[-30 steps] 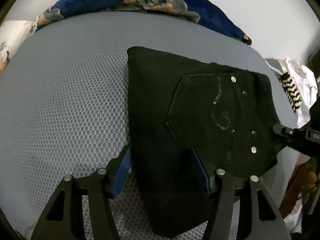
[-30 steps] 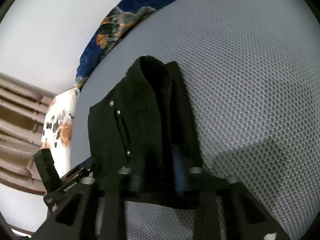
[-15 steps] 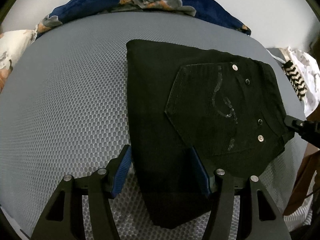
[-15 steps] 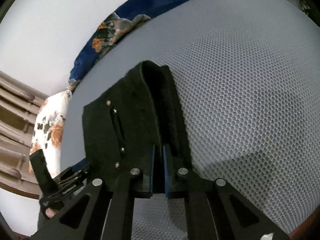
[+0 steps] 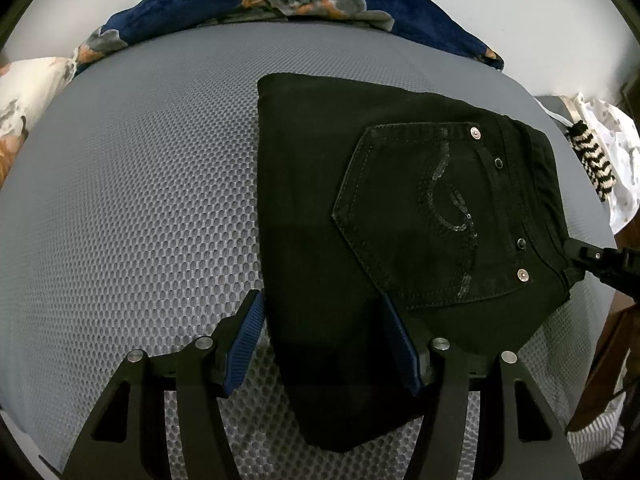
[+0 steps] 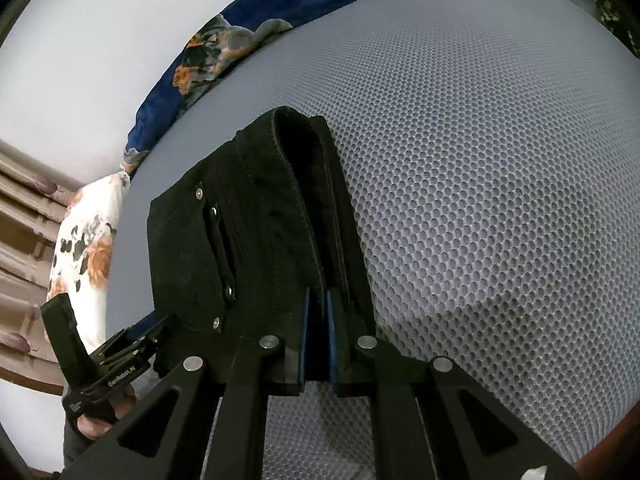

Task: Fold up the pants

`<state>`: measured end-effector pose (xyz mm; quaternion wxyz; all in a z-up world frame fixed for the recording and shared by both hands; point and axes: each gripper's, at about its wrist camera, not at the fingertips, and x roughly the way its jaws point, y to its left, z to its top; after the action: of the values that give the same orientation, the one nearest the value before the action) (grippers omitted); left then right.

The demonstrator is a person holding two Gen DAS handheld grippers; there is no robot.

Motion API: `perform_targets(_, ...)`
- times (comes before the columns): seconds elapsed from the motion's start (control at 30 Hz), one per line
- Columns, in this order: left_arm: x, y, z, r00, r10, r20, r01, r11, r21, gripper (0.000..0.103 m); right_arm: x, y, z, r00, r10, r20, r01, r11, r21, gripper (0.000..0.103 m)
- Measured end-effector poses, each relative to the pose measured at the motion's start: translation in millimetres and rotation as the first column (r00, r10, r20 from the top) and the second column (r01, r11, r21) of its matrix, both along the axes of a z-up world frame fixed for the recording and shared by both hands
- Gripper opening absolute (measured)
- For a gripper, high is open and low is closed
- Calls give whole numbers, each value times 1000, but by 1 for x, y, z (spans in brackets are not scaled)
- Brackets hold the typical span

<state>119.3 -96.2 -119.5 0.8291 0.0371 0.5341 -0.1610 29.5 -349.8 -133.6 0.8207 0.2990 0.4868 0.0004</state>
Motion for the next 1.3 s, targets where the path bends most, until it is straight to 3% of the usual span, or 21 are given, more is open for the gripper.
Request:
perform_targets(0.23,0,8,-2,1000,11,-11,-11,999,-32,62,-5,3,-1,1000,-12,-4,12,1000,4,7)
perform_targets(0.5,3,28,1,999,21,-28,-24,995,-99,62,2,-5,2,1000,15,-9,-15,1000,-7,16)
perform_targets(0.53,4,32,2,999,28,-28,-31,994,-108,62,4,-7,2,1000,17,-14,-18,1000,-12,19)
perform_targets(0.57,6,37,2,999,38,-33,-41,992,-119,62,6,-7,2,1000,15,-22,-16,999,-29,33)
perform_targets(0.63,10,49,2,997,66,-50,-73,987,-146,62,9,-9,1,999,15,-46,-18,997,-79,46)
perform_targets(0.9,20,74,-3,986,118,-121,-142,966,-216,62,14,-18,3,999,27,-16,-28,999,-23,47)
perform_targets(1.3,39,64,-9,977,35,-211,-112,925,-363,61,43,-36,-16,997,77,-20,-74,990,123,52)
